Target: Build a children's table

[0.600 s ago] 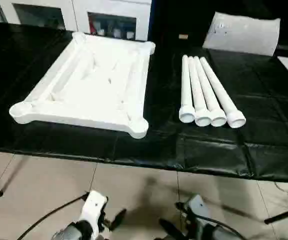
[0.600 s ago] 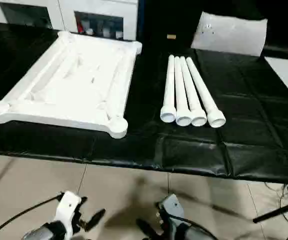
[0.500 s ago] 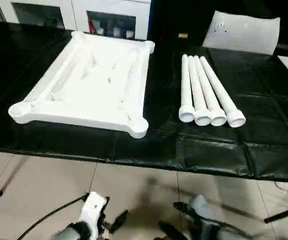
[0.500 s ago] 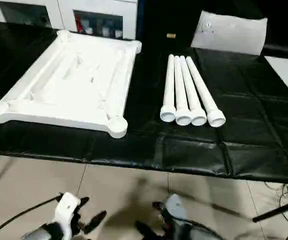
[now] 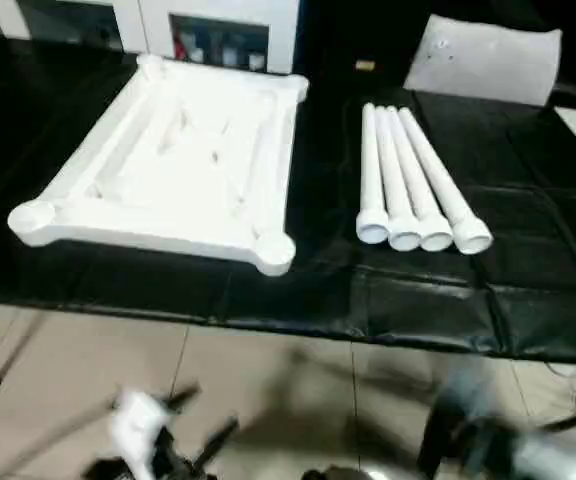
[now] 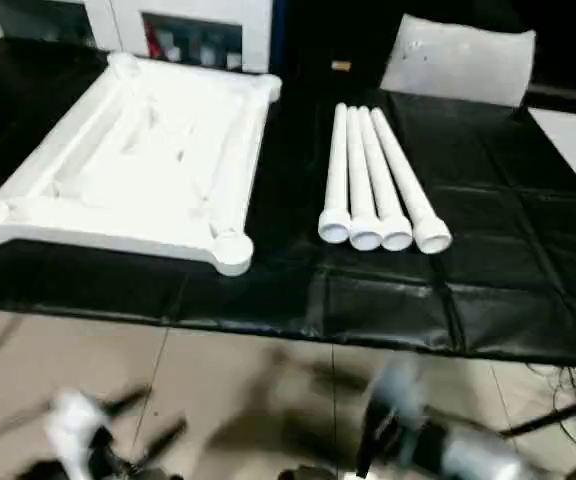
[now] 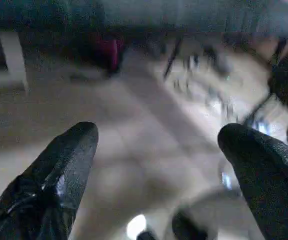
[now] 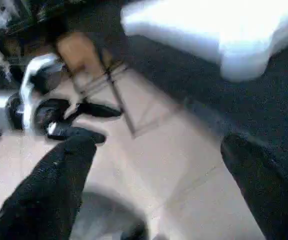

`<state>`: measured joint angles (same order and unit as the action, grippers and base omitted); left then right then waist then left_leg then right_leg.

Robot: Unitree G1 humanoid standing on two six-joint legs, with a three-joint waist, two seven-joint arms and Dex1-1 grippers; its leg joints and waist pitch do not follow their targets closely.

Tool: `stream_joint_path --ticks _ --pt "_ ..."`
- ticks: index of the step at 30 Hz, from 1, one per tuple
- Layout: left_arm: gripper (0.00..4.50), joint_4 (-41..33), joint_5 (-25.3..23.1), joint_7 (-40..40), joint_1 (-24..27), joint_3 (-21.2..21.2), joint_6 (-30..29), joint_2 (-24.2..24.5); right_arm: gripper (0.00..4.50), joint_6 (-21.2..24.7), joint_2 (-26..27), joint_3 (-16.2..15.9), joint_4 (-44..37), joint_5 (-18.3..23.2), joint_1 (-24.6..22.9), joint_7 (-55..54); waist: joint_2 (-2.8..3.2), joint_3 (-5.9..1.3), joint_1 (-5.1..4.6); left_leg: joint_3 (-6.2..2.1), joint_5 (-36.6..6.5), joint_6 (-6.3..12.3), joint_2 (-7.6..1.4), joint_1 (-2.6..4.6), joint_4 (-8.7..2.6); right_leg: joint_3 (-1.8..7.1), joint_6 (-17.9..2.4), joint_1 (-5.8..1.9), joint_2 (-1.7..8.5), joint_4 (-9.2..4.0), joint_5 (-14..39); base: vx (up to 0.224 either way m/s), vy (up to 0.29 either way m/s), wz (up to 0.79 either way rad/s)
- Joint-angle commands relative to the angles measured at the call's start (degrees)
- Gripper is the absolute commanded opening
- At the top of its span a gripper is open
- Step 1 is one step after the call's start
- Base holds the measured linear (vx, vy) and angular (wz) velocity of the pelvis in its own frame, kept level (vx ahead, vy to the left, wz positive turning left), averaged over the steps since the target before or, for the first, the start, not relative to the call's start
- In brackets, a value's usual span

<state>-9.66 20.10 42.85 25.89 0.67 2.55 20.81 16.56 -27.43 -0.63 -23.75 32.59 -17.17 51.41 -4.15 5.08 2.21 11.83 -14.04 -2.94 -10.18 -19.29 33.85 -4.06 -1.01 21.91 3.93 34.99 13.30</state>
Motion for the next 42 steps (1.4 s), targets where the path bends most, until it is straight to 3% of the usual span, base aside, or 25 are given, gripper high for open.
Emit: stream_joint_path --ticks 1,4,6,9,11,12,14,15,16,17,18,19,20,21,22,26,27,31,32,33,35,36,37,38,42 --pt "4.43 -7.25 4.17 -1.68 -0.13 -1.32 -3.11 0.55 4.50 2.14 1.00 3.32 -3.57 3.63 1.68 -5.04 0.58 -1.72 0.07 -2.33 -10.31 2.92 -4.97 -0.02 -5.09 4.45 -11.17 -1.30 5.08 -4.69 11.05 0.000 0.000 0.00" --pt "4.43 -11.56 5.70 -3.72 -1.93 -2.30 -3.57 0.60 4.50 2.26 3.49 4.20 -5.78 2.39 4.81 -10.45 0.56 -1.87 -0.08 -2.19 -8.42 2.06 -4.50 -0.05 -4.93 4.35 -9.88 -1.38 4.57 -4.48 9.93 0.000 0.000 0.00" --pt "4.43 -11.77 4.14 -5.40 -4.14 -2.44 -3.71 -0.16 4.50 2.90 5.58 3.66 -6.63 -1.60 6.69 -14.61 0.68 -2.60 -0.24 -2.14 -4.86 1.69 -4.30 0.04 -4.52 4.33 -9.41 -1.61 4.37 -3.92 5.61 0.000 0.000 0.00" --pt "4.43 -5.39 -6.27 -13.20 -11.78 -2.11 -5.16 -2.50 4.50 5.57 8.00 0.84 -5.86 -10.06 9.83 -22.73 0.77 -3.55 -0.56 -2.07 -0.62 0.88 -3.90 0.29 -4.01 4.28 -9.16 -2.00 4.03 -3.21 -0.67 0.000 0.000 0.00" --pt "4.43 -11.41 -7.50 -20.65 -21.59 -3.49 -18.13 -0.89 4.50 5.04 9.53 -1.21 -4.28 -15.28 11.39 -28.17 1.24 -4.14 -0.56 -2.08 1.55 -0.71 -3.70 0.73 -3.55 4.31 -10.00 -2.16 4.10 -2.48 -5.68 0.000 0.000 0.00" --pt "4.43 -12.85 -7.08 -24.18 -25.67 -3.82 -21.40 -1.73 4.50 6.09 10.01 -2.53 -3.51 -18.28 12.24 -31.45 1.73 -4.02 -0.37 -2.18 1.53 -0.77 -3.57 0.61 -3.62 4.30 -10.41 -2.20 4.10 -2.51 -5.98 0.000 0.000 0.00" --pt "4.43 -12.24 -7.43 -28.84 -30.33 -3.18 -23.73 -3.89 4.50 10.45 11.92 -3.09 -2.11 -18.37 13.37 -36.50 1.39 -3.73 -0.59 -2.07 -1.75 -1.94 -3.50 0.24 -3.78 4.31 -10.89 -2.57 3.98 -2.94 -2.40 0.000 0.000 0.00" --pt "4.43 -11.24 -9.49 -30.31 -32.11 -2.13 -23.73 -5.17 4.50 12.04 14.08 -2.06 -0.97 -18.76 13.79 -40.01 1.87 -3.75 -0.47 -2.27 -3.33 -2.08 -3.42 0.20 -3.74 4.28 -10.83 -2.68 4.07 -3.07 0.71 0.000 0.000 0.00" --pt "4.43 -10.46 -11.25 -30.83 -33.34 -1.25 -23.32 -5.98 4.50 13.16 16.02 -0.87 -0.11 -18.01 13.95 -42.09 1.33 -3.67 -0.76 -2.23 -4.56 -1.87 -3.37 -0.06 -3.80 4.32 -9.81 -2.62 3.97 -3.53 3.95 0.000 0.000 0.00" --pt "4.43 -9.58 -12.61 -31.48 -34.43 -0.80 -23.14 -6.75 4.50 13.22 17.61 -0.05 0.40 -17.50 13.86 -43.19 1.97 -4.03 -0.57 -2.37 -4.96 -1.89 -3.30 -0.07 -3.67 4.41 -8.88 -2.69 4.13 -3.52 5.72 0.000 0.000 0.00" --pt "4.43 -8.92 -13.86 -31.88 -35.24 -0.66 -23.19 -7.56 4.50 13.34 18.81 0.39 0.61 -17.45 13.80 -43.82 1.80 -4.17 -0.74 -2.29 -4.80 -1.71 -3.25 -0.15 -3.58 4.45 -8.34 -2.66 4.00 -3.68 5.76 0.000 0.000 0.00" --pt "4.43 -8.41 -14.50 -32.80 -35.76 -1.01 -23.24 -8.32 4.50 13.34 19.18 0.05 0.60 -17.45 13.85 -43.49 1.75 -4.32 -0.76 -2.28 -4.46 -1.53 -3.25 -0.24 -3.46 4.50 -8.08 -2.65 4.05 -3.62 5.35 0.000 0.000 0.00" --pt "4.43 -7.95 -15.08 -33.25 -36.05 -1.19 -23.72 -8.49 4.50 13.92 19.27 -0.43 0.68 -18.26 14.12 -43.85 2.35 -4.51 -0.71 -2.34 -3.39 -1.29 -3.02 -0.54 -3.27 4.42 -7.53 -2.82 3.84 -3.54 3.30 0.000 0.000 0.00" --pt "4.43 -7.83 -15.46 -33.47 -36.27 -1.04 -24.16 -8.15 4.50 14.19 19.42 -0.80 0.84 -19.18 14.49 -44.39 2.31 -4.56 -0.67 -2.43 -3.24 -1.14 -2.98 -0.60 -3.27 4.40 -7.45 -2.92 3.83 -3.46 3.04 0.000 0.000 0.00" --pt "4.43 -8.05 -15.09 -33.26 -36.26 -0.62 -25.13 -7.26 4.50 14.44 19.98 -0.85 0.95 -18.81 14.86 -44.63 2.77 -4.64 -0.58 -2.46 -3.14 -1.03 -2.93 -0.51 -3.20 4.36 -7.56 -2.78 3.80 -3.37 2.79 0.000 0.000 0.00" --pt "4.43 -9.47 -13.36 -33.68 -34.65 -1.22 -27.45 -6.61 4.50 15.64 20.51 -0.78 1.25 -19.40 16.26 -46.36 2.64 -4.54 -0.54 -2.36 -4.34 -0.79 -2.99 -0.31 -3.23 4.24 -7.85 -2.45 3.60 -3.58 5.64 0.000 0.000 0.00" --pt "4.43 -10.00 -13.48 -33.74 -33.23 -2.07 -27.79 -7.24 4.50 15.69 20.75 -0.23 1.80 -19.70 17.04 -47.06 2.10 -4.52 -0.56 -2.25 -4.42 -0.83 -3.05 -0.42 -3.26 4.21 -7.79 -2.41 3.51 -3.66 6.25 0.000 0.000 0.00" --pt "4.43 -11.56 -14.40 -32.75 -28.62 -2.53 -27.62 -6.88 4.50 14.28 19.29 -0.40 3.15 -21.82 18.39 -46.98 2.40 -4.55 -0.41 -2.26 -4.46 -0.73 -3.10 -0.45 -3.28 4.19 -6.89 -2.18 3.62 -3.71 7.54 0.000 0.000 0.00" --pt "4.43 -12.46 -13.92 -32.69 -27.32 -2.71 -28.01 -6.62 4.50 14.71 18.66 -0.77 3.39 -21.24 18.94 -45.37 1.65 -4.58 -0.18 -2.35 -5.99 -0.73 -3.17 -0.25 -3.46 4.06 -6.17 -2.40 3.72 -3.60 10.20 0.000 0.000 0.00" --pt "4.43 -12.81 -13.70 -32.66 -26.92 -2.80 -28.10 -6.52 4.50 14.65 18.66 -0.82 3.42 -20.84 19.09 -44.82 1.86 -4.41 -0.22 -2.29 -8.42 -1.02 -3.23 0.06 -3.64 4.02 -5.74 -2.26 3.65 -3.89 12.99 0.000 0.000 0.00" --pt "4.43 -15.02 -12.39 -32.48 -24.99 -3.22 -28.97 -6.16 4.50 12.98 19.29 -0.88 4.44 -21.33 20.19 -45.25 0.91 -4.21 -0.28 -2.21 -16.43 -1.17 -3.20 1.04 -4.07 3.64 -4.78 -2.27 3.44 -4.87 22.50 0.000 0.000 0.00" --pt "4.43 -15.31 -12.31 -32.48 -24.80 -3.29 -29.10 -6.13 4.50 11.92 19.78 -0.70 4.84 -21.53 20.39 -45.75 1.17 -4.15 -0.25 -2.17 -17.92 -1.09 -3.17 1.32 -4.14 3.54 -4.86 -2.23 3.44 -5.01 24.27 0.000 0.000 0.00" --pt "4.43 -15.89 -12.09 -32.36 -24.38 -3.63 -29.41 -6.30 4.50 11.23 20.23 -0.77 5.49 -21.86 20.74 -46.34 0.92 -3.97 -0.35 -2.07 -19.54 -0.75 -3.01 1.61 -4.25 3.32 -4.76 -2.14 3.16 -5.41 26.44 0.000 0.000 0.00" --pt "4.43 -16.49 -12.07 -32.23 -23.92 -4.10 -29.69 -6.45 4.50 11.36 19.98 -1.78 6.27 -21.96 20.85 -45.57 0.73 -3.51 -0.37 -1.85 -23.00 0.01 -2.73 2.64 -4.26 2.86 -4.98 -2.14 2.84 -6.37 31.44 0.000 0.000 0.00" --pt "4.43 -16.73 -12.45 -32.51 -23.73 -4.24 -29.76 -6.54 4.50 12.40 20.00 -2.10 6.30 -20.40 19.72 -43.57 0.89 -3.51 -0.39 -1.97 -21.75 0.45 -2.96 2.95 -4.90 2.89 -6.45 -3.14 2.82 -6.37 27.89 0.000 0.000 0.00"
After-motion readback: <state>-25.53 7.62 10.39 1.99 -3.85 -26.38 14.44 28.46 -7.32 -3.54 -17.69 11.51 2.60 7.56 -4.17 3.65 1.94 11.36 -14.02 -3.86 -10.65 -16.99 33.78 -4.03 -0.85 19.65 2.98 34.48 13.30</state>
